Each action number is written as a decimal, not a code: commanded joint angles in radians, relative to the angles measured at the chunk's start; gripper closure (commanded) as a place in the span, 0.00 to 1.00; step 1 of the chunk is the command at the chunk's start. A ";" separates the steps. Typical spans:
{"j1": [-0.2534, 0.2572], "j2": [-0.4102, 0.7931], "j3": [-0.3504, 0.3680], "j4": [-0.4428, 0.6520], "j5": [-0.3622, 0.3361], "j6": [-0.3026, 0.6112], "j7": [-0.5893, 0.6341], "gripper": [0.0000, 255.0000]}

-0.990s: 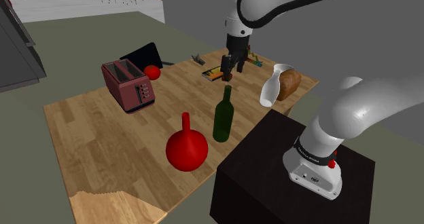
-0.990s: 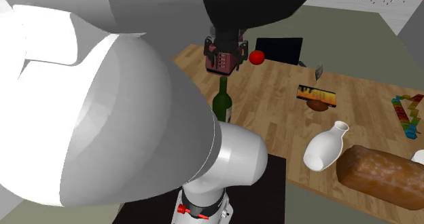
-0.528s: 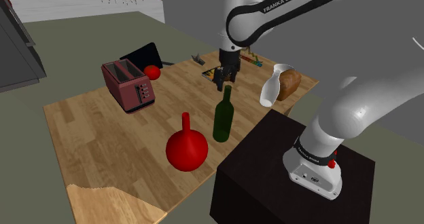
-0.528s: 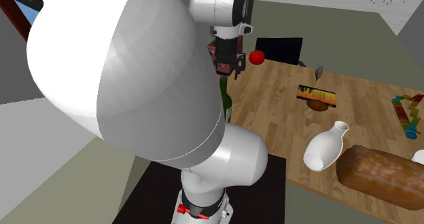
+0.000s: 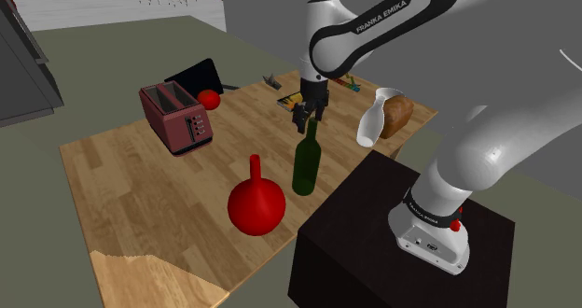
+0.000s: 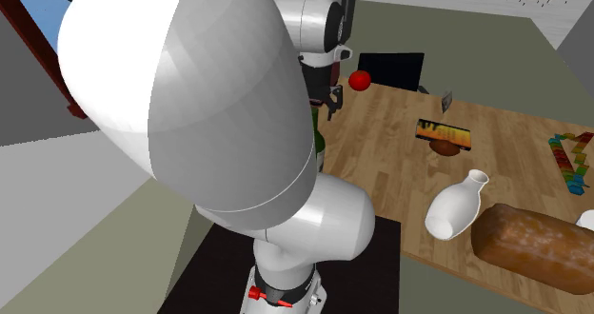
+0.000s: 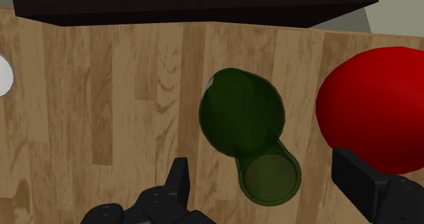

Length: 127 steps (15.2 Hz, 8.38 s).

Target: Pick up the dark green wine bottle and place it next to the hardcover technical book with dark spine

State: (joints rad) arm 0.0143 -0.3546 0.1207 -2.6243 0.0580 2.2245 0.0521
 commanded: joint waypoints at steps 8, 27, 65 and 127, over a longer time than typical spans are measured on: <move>0.000 0.001 0.000 -0.001 0.000 0.002 0.000 1.00; 0.001 -0.092 -0.009 0.107 0.000 -0.199 -0.002 1.00; -0.006 -0.111 -0.028 0.608 -0.014 -0.719 0.002 1.00; -0.308 0.815 -0.340 1.334 0.016 -0.525 -0.594 1.00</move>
State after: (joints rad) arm -0.2773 0.4228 -0.2165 -1.3298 0.0658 1.7015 -0.5242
